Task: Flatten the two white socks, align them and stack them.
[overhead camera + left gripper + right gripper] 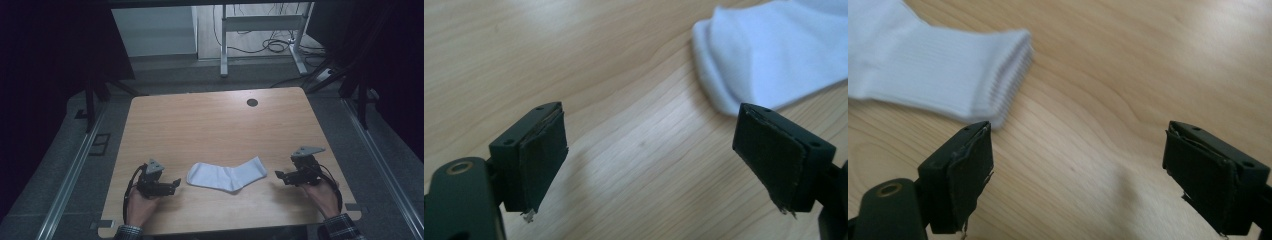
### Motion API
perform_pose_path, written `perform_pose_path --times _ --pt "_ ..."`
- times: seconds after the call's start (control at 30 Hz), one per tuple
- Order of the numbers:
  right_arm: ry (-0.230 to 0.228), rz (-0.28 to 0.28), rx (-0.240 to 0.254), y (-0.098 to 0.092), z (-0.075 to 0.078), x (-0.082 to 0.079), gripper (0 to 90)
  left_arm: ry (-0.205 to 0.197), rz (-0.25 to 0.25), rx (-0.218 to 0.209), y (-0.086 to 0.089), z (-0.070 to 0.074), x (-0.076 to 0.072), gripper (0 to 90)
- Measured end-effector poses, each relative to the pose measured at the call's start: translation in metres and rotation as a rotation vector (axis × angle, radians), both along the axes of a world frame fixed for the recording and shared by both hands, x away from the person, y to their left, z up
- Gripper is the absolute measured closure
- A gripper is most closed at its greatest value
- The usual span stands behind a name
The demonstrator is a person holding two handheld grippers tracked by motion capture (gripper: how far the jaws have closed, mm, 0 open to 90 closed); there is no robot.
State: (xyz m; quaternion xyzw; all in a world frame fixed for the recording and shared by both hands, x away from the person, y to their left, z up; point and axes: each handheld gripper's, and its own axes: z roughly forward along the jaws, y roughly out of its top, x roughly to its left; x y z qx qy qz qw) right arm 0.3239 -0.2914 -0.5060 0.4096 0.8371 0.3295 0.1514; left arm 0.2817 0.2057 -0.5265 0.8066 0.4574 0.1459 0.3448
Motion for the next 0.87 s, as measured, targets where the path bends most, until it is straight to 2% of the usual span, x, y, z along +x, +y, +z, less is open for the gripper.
perform_pose_path --times 0.1,0.23,0.37,0.4,0.43,0.5,0.63,0.87 --pt "0.015 -0.014 -0.02 -0.006 -0.007 0.001 10.4 0.014 -0.003 0.011 0.005 -0.006 0.001 14.2" --pt "0.011 -0.012 -0.063 -0.011 -0.017 0.003 8.0 0.035 -0.001 0.018 0.007 -0.013 0.003 13.6" --pt "-0.003 0.009 -0.078 -0.011 -0.024 0.005 6.8 0.01 -0.01 0.06 0.005 -0.017 0.002 9.8" --pt "-0.011 0.017 -0.083 -0.01 -0.025 0.005 6.2 0.008 -0.011 0.058 0.005 -0.018 0.003 8.0" --pt "-0.015 0.027 -0.076 -0.009 -0.027 0.005 6.1 0.006 -0.011 0.058 0.005 -0.019 0.003 5.1" --pt "0.005 0.038 -0.025 -0.01 -0.03 0.007 5.0 0.012 -0.005 0.062 0.004 -0.02 0.003 0.0" --pt "-0.036 0.039 0.016 -0.013 -0.035 0.008 4.1 0.013 0.008 0.062 0.004 -0.02 0.003 0.0" --pt "-0.042 0.018 0.021 -0.014 -0.036 0.01 4.6 0.012 0.016 0.062 0.003 -0.02 0.003 0.0"
